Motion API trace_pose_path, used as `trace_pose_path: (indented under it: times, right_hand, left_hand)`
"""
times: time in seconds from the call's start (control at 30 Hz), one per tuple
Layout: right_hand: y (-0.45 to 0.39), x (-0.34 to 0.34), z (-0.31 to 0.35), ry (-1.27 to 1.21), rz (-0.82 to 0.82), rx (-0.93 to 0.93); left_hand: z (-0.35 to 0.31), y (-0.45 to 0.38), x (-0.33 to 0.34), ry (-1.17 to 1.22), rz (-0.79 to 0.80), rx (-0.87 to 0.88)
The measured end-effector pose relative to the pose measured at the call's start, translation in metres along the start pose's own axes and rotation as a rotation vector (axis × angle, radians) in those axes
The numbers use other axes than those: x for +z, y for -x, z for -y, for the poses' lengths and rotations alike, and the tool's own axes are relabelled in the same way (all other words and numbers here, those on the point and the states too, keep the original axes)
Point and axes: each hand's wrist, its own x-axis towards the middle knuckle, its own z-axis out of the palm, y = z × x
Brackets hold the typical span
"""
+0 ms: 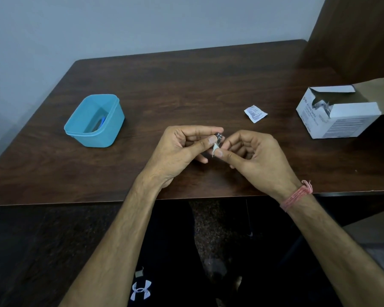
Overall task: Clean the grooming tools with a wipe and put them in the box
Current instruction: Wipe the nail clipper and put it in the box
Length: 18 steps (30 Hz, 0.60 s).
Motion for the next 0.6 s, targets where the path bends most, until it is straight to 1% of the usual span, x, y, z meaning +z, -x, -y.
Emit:
trace_pose_path:
  times: [0.2,0.4,0.53,0.6]
  right_hand:
    - [-0.0014,-0.0023,0.0035,-0.051,-0.062,0.025]
    - [0.0007,-0.0021,0.0014,-0.017,0.031,-0.004]
    - [-0.0008,-0.0018,0.003,-0.044,-0.046,0.02]
    - [-0.0008,-0.0027,0.003,-0.041,-0.047,0.023]
  left_hand:
    - [0.0006,-0.0004,0.0005,0.001,0.001,-0.007]
    - [0.0,-0.0001,0.0009,-0.018,-0.001,-0.005]
    - [0.0003,-0.0007,0.0013,-0.029,0.014,-0.002]
    - [0.0001,-0.0007,0.0011,-0.031,0.011,-0.002]
